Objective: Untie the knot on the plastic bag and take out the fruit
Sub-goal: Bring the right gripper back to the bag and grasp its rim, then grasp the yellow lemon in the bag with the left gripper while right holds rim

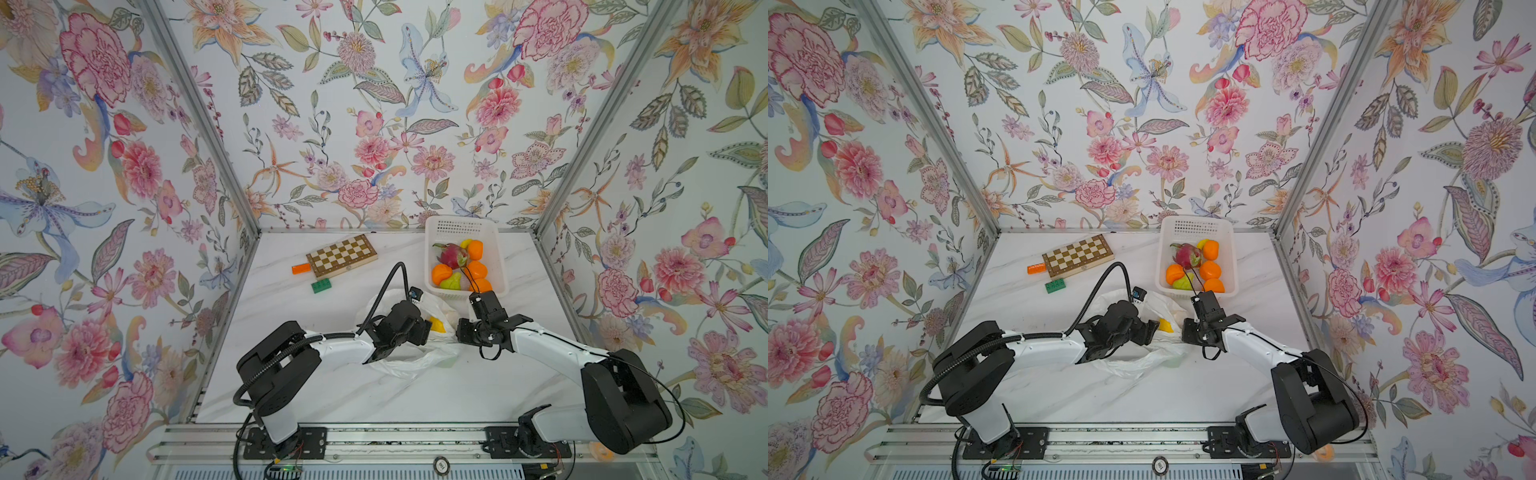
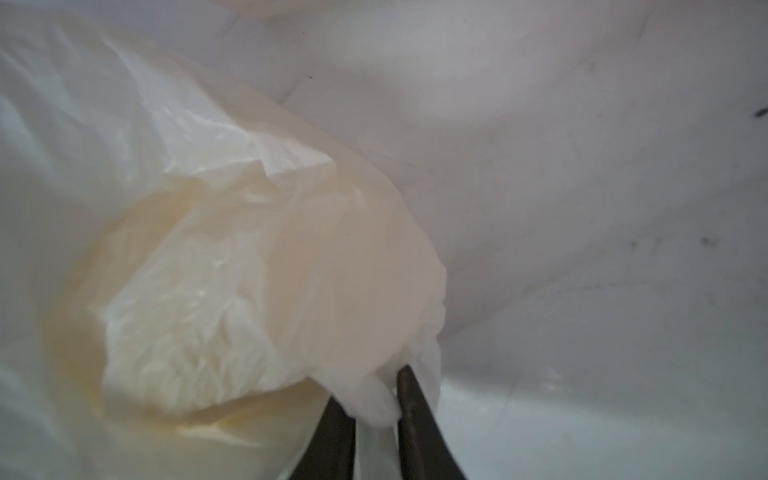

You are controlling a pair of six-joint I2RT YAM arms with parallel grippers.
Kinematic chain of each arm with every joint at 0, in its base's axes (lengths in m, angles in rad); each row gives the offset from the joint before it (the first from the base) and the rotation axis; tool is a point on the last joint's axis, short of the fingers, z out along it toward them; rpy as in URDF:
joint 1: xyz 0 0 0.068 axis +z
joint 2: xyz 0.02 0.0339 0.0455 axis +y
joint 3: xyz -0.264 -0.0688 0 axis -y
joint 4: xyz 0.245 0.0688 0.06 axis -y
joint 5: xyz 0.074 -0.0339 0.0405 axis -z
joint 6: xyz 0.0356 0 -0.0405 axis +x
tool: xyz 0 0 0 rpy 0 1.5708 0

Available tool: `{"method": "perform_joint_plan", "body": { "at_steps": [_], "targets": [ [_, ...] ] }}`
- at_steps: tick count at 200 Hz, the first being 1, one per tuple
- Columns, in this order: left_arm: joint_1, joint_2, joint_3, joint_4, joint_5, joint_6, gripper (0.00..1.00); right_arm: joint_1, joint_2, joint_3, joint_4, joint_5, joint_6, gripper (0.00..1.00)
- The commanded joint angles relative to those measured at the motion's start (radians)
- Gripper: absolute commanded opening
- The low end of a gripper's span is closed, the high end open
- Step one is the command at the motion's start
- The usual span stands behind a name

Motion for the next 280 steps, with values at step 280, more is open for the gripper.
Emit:
{"method": "perform_joint_plan", "body": {
  "at_steps": [280],
  "targets": [
    [0.084, 0.119, 0.123, 0.085, 0.331, -0.001, 0.59, -0.022, -0.059, 0.055, -0.022, -0.064, 0.027, 0.17]
  ]
}}
